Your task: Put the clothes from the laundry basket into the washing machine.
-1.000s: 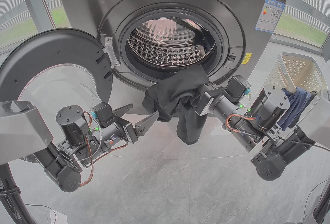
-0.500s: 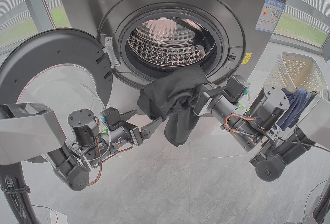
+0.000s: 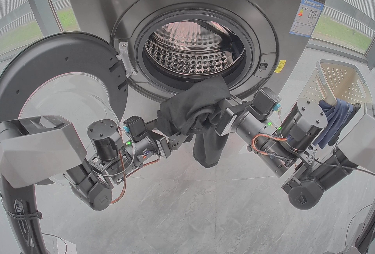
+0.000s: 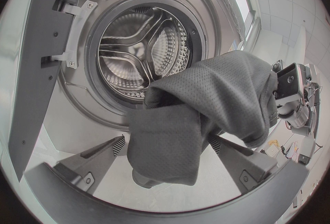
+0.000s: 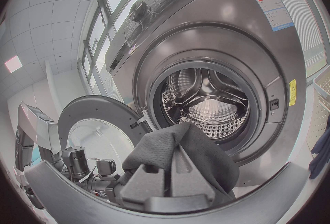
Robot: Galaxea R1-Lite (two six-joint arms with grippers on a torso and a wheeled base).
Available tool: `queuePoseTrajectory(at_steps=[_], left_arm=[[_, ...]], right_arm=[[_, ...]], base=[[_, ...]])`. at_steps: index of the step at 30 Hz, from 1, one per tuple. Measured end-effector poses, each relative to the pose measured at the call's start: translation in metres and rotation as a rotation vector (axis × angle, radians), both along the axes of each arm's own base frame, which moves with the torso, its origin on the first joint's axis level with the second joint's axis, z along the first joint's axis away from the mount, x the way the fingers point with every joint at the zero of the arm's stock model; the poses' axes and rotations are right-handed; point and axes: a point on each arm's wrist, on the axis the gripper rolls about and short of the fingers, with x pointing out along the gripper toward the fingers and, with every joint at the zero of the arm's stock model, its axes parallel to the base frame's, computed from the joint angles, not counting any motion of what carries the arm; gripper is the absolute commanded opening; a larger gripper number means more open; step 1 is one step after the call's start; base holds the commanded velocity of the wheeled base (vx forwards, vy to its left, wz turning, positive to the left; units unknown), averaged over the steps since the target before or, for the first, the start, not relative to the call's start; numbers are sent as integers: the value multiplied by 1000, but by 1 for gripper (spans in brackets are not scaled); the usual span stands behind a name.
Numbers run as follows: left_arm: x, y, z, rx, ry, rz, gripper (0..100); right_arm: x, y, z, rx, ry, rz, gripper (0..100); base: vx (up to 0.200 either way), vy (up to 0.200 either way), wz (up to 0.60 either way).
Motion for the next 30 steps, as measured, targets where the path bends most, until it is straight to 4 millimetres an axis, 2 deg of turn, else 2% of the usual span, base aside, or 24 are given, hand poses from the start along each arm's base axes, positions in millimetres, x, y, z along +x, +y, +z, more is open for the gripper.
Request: queuePoseTrajectory(at_steps=[7, 8, 20, 24, 30], left_arm=[[8, -5, -3, -6, -13, 0, 100], [9, -6, -3, -7, -15, 2, 0], [14, -6, 4, -30, -39, 44, 0], [6, -5, 11, -29, -41, 37, 0], [-20, 1, 27, -28, -50, 5, 0]], right_arm=[[-2, 2, 0, 2, 2, 8, 0], [-2, 2, 0, 2, 2, 8, 0], [-2, 2, -1, 6, 8, 9, 0], [0, 1, -1, 6, 9, 5, 0], [4, -2, -4, 0, 19, -8, 0]], base=[[0, 0, 0], [0, 0, 0], [0, 0, 0], [0, 0, 0], [0, 0, 0]])
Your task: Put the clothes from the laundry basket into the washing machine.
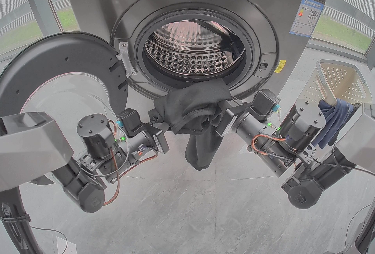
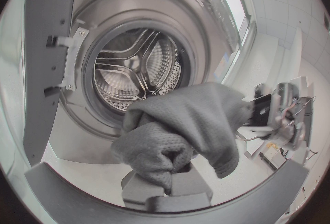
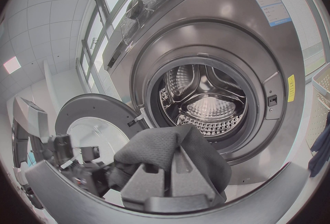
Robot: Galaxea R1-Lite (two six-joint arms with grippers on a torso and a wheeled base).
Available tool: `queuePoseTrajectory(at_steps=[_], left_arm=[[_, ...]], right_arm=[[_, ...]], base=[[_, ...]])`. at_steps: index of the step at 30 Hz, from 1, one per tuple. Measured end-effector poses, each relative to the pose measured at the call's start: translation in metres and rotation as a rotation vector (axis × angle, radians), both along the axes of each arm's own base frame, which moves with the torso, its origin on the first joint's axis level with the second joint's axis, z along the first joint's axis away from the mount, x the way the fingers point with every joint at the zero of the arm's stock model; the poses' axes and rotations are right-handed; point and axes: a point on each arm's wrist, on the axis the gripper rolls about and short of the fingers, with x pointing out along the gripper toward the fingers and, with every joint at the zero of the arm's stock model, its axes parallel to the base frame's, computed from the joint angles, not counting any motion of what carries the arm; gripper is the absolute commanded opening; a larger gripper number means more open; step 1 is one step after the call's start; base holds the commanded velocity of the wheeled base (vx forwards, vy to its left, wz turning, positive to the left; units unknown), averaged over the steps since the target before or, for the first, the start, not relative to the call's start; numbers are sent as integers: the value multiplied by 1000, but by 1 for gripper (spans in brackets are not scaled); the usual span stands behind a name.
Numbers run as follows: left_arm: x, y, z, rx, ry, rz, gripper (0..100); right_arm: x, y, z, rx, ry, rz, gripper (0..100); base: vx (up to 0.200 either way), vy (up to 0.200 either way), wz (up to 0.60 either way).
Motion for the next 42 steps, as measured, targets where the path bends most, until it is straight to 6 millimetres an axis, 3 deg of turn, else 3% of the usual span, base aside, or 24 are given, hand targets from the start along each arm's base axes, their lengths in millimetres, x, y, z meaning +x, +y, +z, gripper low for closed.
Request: queuePoseTrajectory(at_steps=[12, 24, 25, 42], left_arm=[[-65, 27, 51, -50, -75, -130, 0], [-77, 34, 64, -73, -111, -132, 0], [-77, 34, 64, -73, -113, -131, 0], [-75, 34, 68, -86, -124, -122, 0]], right_arm=[[15, -5, -24, -49, 45, -38, 0], [24, 2, -44, -78, 80, -37, 0], [24, 2, -45, -79, 82, -36, 100], [13, 2, -75, -157, 171, -16, 100]], base=[[0, 0, 0], [0, 0, 0], [0, 0, 0], [0, 0, 0]])
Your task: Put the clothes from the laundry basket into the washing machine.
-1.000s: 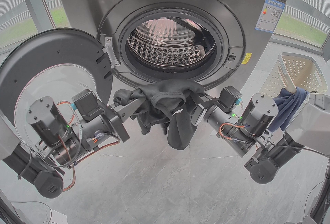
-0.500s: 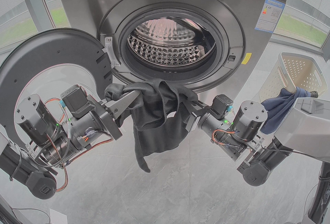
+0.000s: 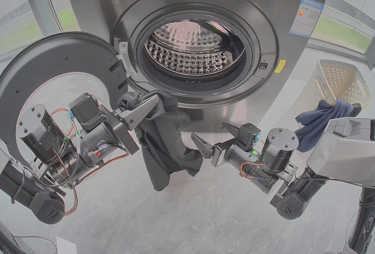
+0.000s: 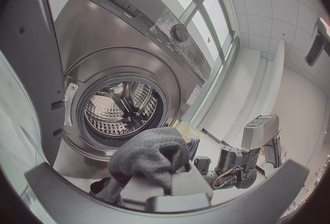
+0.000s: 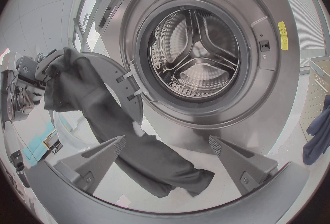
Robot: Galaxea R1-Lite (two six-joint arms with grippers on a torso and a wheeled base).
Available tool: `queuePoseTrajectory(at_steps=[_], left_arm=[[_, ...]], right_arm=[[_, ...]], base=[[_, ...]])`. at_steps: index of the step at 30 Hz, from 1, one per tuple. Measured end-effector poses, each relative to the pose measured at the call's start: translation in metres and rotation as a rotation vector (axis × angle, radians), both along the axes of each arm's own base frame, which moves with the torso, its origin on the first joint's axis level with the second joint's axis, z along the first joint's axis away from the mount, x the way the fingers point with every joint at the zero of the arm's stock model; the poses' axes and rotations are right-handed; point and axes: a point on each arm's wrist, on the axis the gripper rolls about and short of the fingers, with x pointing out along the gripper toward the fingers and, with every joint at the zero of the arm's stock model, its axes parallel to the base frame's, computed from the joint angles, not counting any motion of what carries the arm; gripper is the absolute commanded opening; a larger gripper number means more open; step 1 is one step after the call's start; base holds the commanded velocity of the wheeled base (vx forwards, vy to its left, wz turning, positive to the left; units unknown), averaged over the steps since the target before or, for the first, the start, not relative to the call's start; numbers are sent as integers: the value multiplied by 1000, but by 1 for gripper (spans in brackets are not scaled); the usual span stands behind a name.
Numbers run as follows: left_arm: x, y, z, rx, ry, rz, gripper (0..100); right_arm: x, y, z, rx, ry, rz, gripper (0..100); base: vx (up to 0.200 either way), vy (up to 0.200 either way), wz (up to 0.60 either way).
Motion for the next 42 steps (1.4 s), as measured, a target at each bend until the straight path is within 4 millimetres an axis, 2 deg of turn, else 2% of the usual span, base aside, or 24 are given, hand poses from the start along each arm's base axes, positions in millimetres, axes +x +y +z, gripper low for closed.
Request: queuePoseTrajectory(at_steps=[10, 16, 23, 42], left_arm=[[0, 0, 3, -6, -14, 1, 0], [-5, 1, 18, -36, -64, -3, 0], [-6, 4, 29, -60, -102, 3, 0], [-7, 4, 32, -64, -110, 2, 0]], right_arm=[[-6, 3, -2, -12, 6, 16, 100], [-2, 5, 0, -4, -5, 13, 100], [10, 9, -8, -3, -9, 3, 100], [50, 30, -48, -27, -24, 17, 100]], base=[[0, 0, 0], [0, 0, 0], [0, 0, 0], [0, 0, 0]])
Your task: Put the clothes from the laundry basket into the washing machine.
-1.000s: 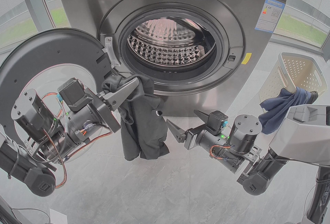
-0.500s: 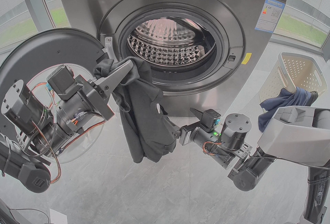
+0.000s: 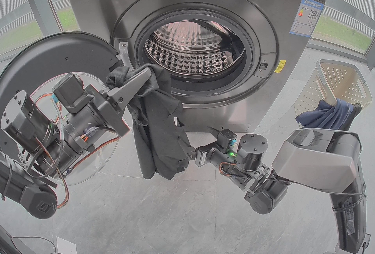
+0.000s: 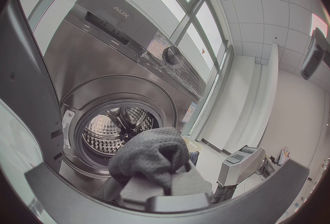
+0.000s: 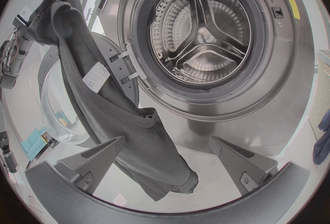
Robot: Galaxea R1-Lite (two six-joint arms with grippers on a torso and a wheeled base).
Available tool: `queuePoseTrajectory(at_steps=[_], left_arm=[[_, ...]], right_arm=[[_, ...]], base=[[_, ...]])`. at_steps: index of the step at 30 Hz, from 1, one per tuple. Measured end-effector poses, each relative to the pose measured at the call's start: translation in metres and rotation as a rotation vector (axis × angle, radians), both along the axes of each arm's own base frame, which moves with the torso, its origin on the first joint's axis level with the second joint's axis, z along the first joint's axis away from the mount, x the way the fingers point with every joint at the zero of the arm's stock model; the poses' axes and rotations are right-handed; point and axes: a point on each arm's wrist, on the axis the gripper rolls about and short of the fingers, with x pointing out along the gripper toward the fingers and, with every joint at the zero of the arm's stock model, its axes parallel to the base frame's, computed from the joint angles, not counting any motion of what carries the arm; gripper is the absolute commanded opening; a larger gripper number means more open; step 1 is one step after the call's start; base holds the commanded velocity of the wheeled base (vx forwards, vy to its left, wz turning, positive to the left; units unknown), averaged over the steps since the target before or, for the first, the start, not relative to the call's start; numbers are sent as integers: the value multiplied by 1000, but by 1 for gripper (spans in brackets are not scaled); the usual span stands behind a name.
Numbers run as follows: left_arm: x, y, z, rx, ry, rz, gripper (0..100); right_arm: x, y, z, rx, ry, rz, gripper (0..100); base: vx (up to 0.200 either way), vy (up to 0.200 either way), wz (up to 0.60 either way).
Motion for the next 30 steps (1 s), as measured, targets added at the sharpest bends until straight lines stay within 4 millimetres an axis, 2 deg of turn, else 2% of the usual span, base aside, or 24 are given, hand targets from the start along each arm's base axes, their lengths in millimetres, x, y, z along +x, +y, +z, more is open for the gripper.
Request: queuePoseTrajectory(at_steps=[14, 30], left_arm=[[0, -1, -2, 3, 6, -3, 0], [0, -1, -3, 4, 10, -3, 0]], right_arm=[[24, 17, -22, 6, -40, 46, 100], [23, 41, -33, 15, -73, 155, 100]], base=[[0, 0, 0], [0, 0, 0]])
